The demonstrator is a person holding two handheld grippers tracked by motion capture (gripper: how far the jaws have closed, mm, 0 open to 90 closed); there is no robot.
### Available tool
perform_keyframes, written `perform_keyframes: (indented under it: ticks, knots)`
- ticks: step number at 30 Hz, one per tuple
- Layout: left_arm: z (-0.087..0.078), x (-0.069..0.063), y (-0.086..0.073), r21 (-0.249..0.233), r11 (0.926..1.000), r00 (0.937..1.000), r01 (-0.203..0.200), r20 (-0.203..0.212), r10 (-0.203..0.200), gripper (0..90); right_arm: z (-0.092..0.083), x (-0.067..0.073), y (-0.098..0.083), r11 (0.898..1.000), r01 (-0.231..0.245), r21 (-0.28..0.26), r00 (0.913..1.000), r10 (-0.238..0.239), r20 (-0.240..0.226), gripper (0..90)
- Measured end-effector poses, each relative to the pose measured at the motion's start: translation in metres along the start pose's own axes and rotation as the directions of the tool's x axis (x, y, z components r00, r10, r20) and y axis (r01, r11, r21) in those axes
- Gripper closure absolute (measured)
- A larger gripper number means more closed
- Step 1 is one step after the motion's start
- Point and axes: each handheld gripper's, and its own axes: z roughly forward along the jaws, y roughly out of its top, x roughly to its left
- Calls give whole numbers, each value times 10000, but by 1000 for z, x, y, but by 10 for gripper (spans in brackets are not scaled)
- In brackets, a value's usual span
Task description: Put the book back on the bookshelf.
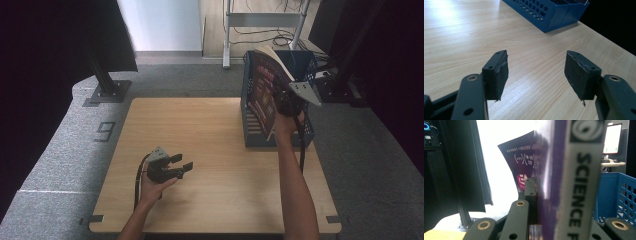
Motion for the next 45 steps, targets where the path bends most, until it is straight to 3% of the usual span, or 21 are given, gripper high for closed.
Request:
perform_keyframes:
  ticks: [15,45]
  knots:
    - [0,2,-2,32,10000,10000,38,-46,-38,360,9,-6,-9,9999,-53,136,9998,50,204,814]
    - [-9,10,-2,-219,9997,9999,140,-69,-141,358,51,4,-18,9990,395,216,9986,-402,348,812]
